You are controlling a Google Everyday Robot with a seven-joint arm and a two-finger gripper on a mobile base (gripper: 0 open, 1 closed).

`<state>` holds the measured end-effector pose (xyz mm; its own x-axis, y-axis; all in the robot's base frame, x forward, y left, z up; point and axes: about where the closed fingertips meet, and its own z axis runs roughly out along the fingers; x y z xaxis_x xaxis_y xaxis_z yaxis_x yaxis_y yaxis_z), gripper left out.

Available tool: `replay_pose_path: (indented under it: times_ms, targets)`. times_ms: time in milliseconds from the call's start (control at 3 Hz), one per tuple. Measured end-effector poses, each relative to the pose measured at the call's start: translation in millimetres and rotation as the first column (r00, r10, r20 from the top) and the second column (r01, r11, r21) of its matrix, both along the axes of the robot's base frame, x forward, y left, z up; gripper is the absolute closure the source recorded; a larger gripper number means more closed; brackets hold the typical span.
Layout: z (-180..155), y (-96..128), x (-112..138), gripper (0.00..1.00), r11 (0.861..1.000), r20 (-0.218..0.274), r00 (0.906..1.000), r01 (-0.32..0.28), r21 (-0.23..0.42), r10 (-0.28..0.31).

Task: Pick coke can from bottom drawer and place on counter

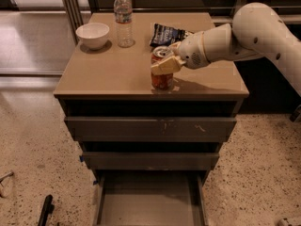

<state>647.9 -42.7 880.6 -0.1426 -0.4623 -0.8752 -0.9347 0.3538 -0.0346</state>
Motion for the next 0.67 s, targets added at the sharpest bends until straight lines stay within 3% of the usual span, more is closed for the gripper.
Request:
replay_pose_path:
  times_ms: [333, 667]
  targets:
    - [-2.3, 0.5, 0.6, 1.0, 1.0, -0.007, 1.0, 0.005, 0.016, -0.004]
    - [-2.4, 0.5, 0.6, 0.81, 1.0, -0.007, 1.0, 0.004, 0.016, -0.004]
